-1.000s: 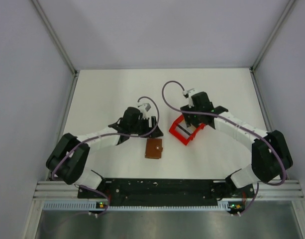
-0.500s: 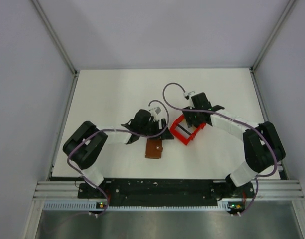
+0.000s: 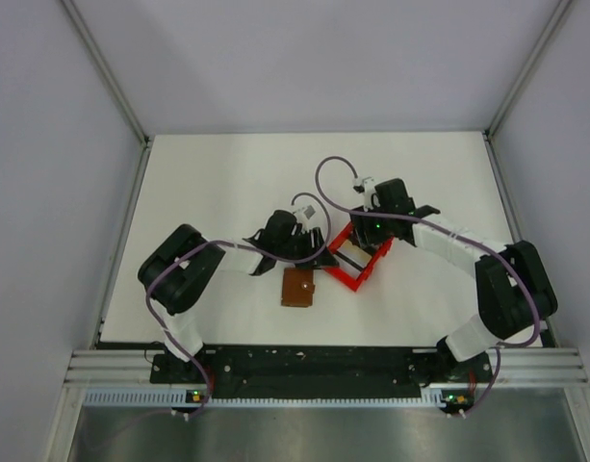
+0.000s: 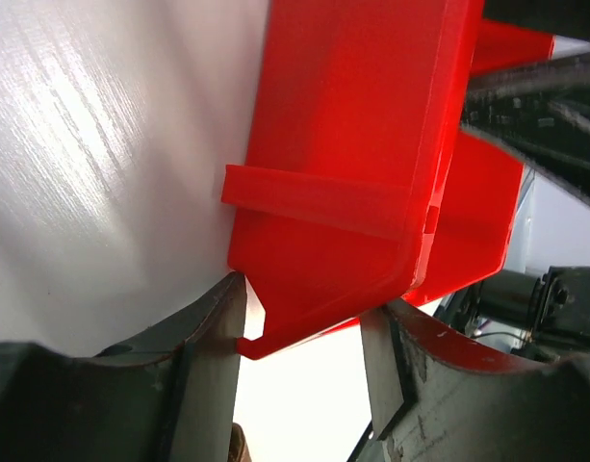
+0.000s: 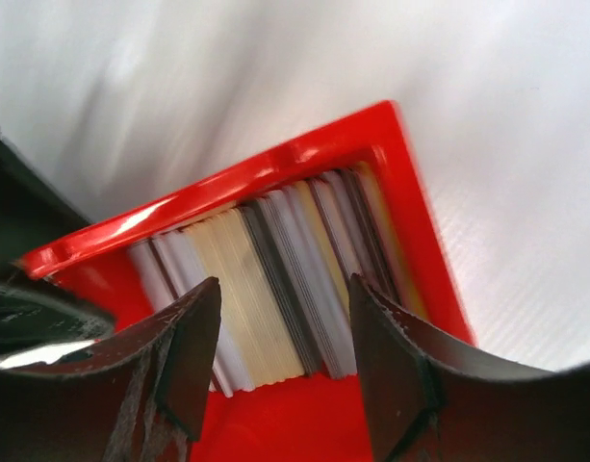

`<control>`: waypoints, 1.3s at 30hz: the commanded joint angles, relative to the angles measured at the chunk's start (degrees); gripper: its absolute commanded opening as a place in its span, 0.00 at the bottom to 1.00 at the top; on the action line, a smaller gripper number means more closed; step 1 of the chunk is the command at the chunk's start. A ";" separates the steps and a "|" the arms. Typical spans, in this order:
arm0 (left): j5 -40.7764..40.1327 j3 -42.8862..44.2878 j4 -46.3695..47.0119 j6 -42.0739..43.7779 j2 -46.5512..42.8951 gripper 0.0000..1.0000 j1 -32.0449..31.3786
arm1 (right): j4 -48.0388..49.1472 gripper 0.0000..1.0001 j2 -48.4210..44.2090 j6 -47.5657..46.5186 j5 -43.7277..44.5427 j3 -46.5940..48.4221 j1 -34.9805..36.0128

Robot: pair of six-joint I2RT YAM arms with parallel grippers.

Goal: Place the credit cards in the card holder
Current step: Pick up the credit card from the storage box.

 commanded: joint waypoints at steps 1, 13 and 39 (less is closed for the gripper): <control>-0.76 3.04 5.54 0.03 0.41 0.40 -0.26 | -3.68 0.54 -0.60 0.95 -13.99 -0.86 0.12; -3.13 7.87 0.80 3.98 1.29 0.05 0.71 | -6.05 0.46 -0.95 2.44 -20.32 -2.80 0.21; -2.34 6.91 -7.99 9.69 -3.10 0.43 1.76 | -2.89 0.71 -3.33 6.49 -6.44 0.71 0.12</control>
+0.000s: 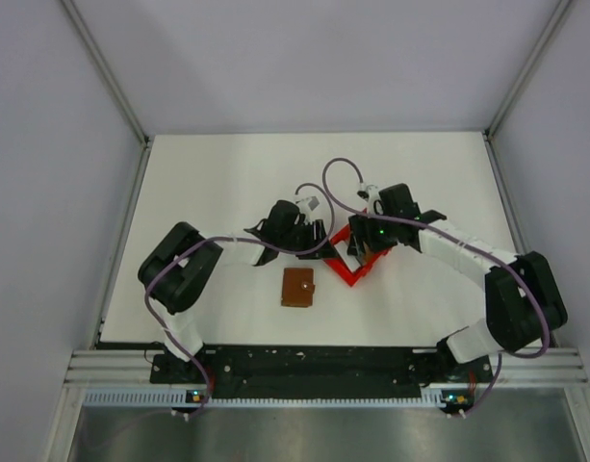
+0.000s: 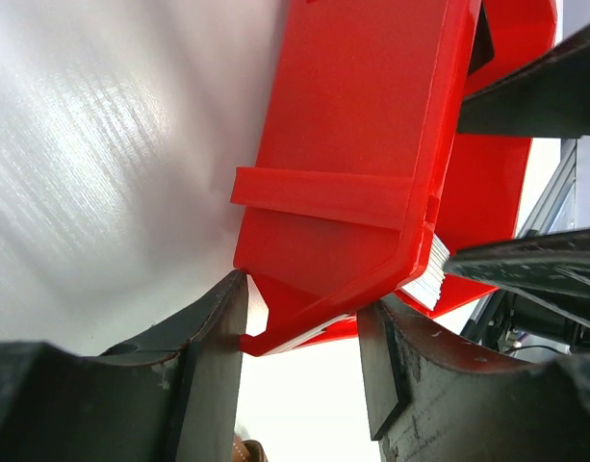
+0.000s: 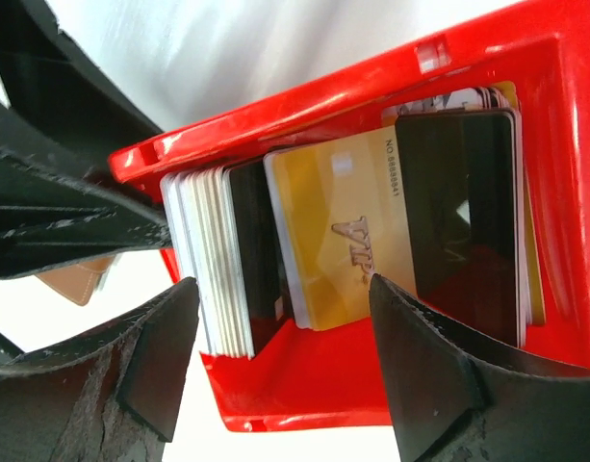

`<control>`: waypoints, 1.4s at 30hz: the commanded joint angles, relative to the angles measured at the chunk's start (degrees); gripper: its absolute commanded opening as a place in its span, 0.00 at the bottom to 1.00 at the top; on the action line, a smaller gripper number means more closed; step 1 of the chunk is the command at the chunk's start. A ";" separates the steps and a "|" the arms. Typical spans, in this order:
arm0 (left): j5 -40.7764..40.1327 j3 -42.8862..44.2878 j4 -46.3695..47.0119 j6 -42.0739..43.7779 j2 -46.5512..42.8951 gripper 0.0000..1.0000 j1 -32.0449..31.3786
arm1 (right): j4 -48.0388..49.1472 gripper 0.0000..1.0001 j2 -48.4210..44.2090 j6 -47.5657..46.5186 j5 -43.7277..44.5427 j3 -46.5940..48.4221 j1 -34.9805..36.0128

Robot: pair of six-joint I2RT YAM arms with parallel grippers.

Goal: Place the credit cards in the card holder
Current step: Pick up the credit card from the storage box.

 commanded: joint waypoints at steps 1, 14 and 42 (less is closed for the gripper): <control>-0.50 1.05 -2.09 2.66 -3.52 0.42 0.52 | 0.67 0.72 3.23 0.82 0.83 3.69 0.28; 0.81 2.20 -1.39 3.19 -2.11 0.40 1.04 | 0.14 0.77 12.56 0.47 -9.29 4.92 0.45; -1.38 0.35 0.63 1.17 -1.67 0.34 2.10 | 0.23 0.57 6.40 1.61 -22.20 4.13 0.54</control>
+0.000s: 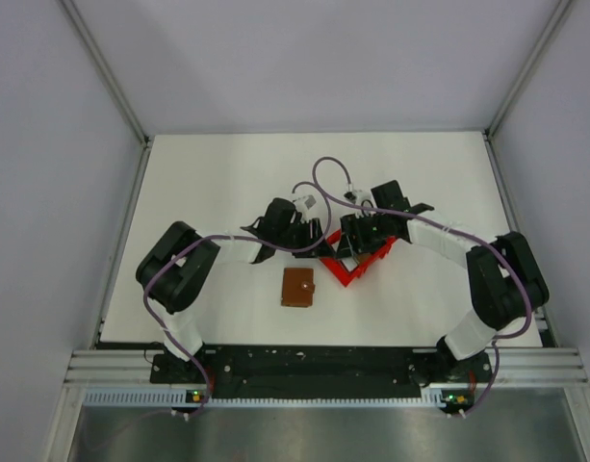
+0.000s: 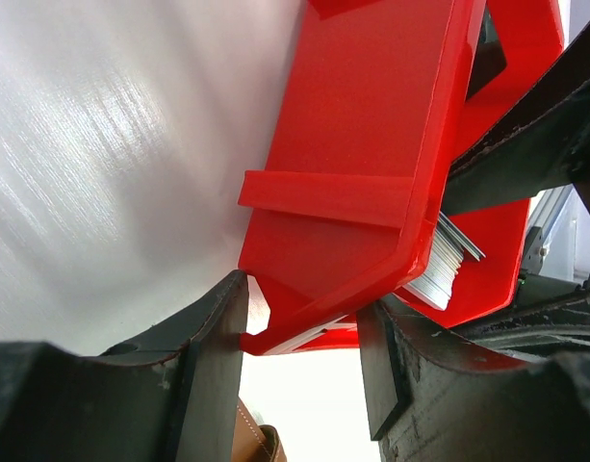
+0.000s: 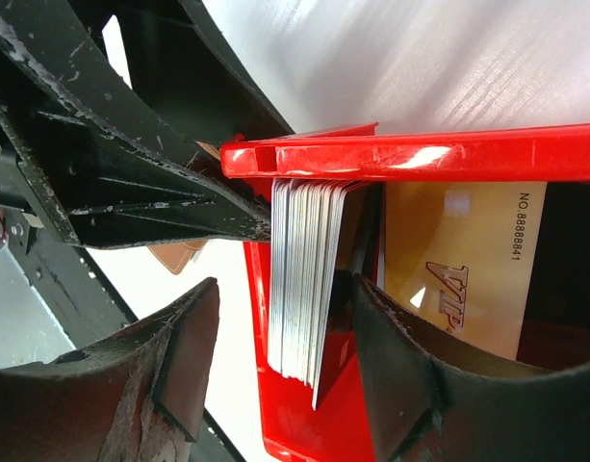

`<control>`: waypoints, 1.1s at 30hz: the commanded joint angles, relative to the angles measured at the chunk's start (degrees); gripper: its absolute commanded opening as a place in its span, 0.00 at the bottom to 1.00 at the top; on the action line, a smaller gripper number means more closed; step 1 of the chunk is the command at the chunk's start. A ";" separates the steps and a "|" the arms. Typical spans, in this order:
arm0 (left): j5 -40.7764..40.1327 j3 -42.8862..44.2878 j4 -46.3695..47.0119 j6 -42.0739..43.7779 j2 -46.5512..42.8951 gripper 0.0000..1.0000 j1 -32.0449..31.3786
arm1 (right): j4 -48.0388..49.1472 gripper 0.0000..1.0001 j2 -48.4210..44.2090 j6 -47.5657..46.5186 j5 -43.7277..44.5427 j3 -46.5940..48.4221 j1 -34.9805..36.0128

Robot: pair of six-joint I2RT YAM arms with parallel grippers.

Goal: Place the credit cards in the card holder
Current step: Pick up the credit card from the storage box.

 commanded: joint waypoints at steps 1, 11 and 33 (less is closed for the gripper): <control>-2.50 0.18 3.03 -0.36 -1.02 0.34 0.50 | 0.10 0.57 -2.80 1.24 -5.09 -0.05 0.65; -2.23 0.53 2.86 -0.28 -1.02 0.33 0.51 | 0.10 0.50 -3.94 1.77 -2.98 -0.31 0.56; -1.88 0.53 3.03 -0.45 -0.93 0.32 0.51 | 1.77 0.41 -3.15 6.43 -5.35 -0.84 -0.93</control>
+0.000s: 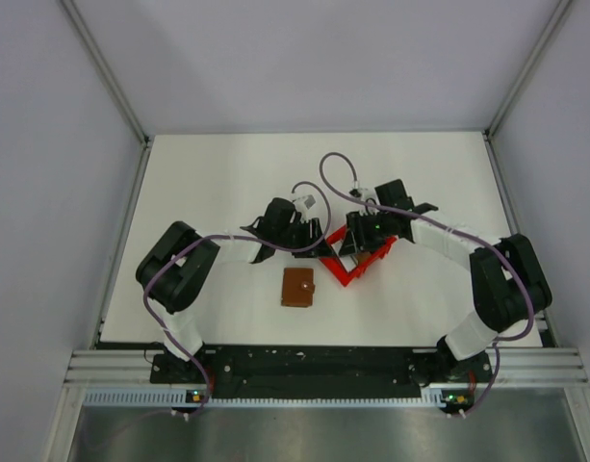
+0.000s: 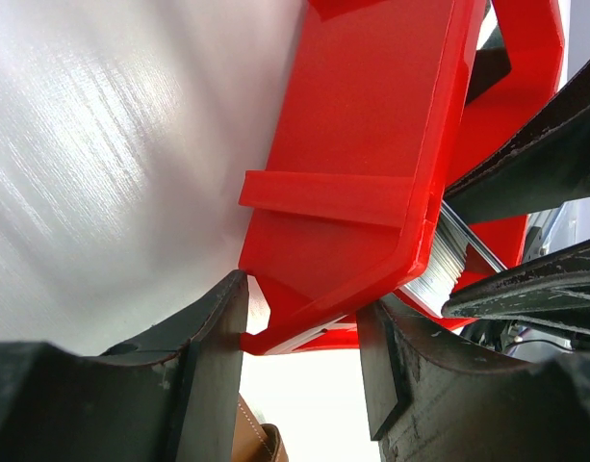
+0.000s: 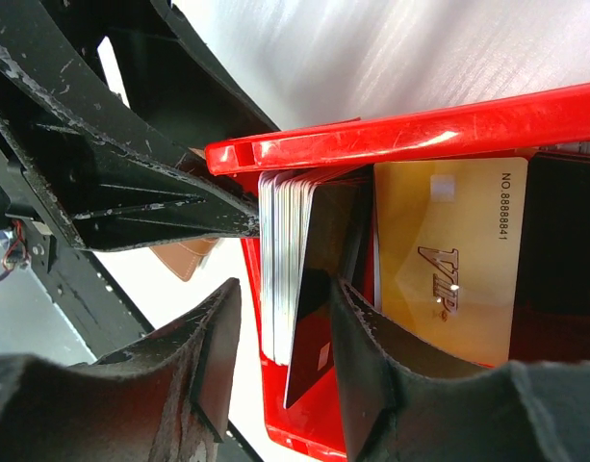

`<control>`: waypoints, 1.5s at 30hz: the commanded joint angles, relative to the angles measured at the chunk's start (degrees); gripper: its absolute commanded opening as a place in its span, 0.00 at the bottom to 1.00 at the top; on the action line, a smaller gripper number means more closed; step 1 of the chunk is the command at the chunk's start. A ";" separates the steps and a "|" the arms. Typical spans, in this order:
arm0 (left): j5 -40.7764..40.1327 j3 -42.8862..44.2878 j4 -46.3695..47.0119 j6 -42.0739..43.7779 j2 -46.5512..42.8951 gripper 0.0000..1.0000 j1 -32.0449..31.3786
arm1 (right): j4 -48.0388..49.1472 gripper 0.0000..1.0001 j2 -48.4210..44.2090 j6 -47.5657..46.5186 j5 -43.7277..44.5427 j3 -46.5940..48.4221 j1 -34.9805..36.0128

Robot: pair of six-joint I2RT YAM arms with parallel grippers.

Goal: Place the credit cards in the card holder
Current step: Pick up the credit card from the storage box.

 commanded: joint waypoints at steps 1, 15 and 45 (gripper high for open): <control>-2.06 0.53 3.06 -0.41 -0.84 0.32 0.29 | 1.90 0.40 -1.90 3.08 -6.46 -0.64 -0.17; -1.70 0.53 3.14 -0.58 -0.58 0.32 0.29 | 7.35 0.42 -2.87 7.83 -10.51 -3.71 -1.92; -1.09 0.79 3.06 -0.50 -0.23 0.31 0.29 | 12.89 0.33 -2.69 11.17 -16.22 -6.44 -3.95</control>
